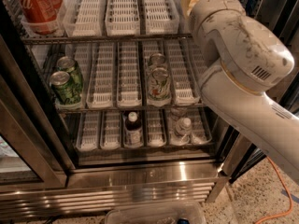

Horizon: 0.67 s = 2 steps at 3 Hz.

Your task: Pick pepsi can from top shelf of fridge

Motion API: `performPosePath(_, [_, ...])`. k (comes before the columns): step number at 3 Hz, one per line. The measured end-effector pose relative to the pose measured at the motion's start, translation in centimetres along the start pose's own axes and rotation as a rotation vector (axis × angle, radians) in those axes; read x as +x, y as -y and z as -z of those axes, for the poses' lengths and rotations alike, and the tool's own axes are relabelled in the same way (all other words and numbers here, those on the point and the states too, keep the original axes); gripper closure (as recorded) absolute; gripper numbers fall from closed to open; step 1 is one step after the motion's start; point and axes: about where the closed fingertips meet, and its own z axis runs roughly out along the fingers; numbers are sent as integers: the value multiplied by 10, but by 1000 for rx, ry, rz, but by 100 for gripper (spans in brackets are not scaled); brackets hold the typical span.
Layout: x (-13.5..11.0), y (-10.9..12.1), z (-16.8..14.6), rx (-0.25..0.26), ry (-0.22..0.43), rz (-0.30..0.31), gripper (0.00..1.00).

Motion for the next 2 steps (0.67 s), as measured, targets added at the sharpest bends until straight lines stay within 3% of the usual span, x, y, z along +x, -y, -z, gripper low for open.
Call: performPosePath(2, [-9,-1,8,-14,12,-4,100])
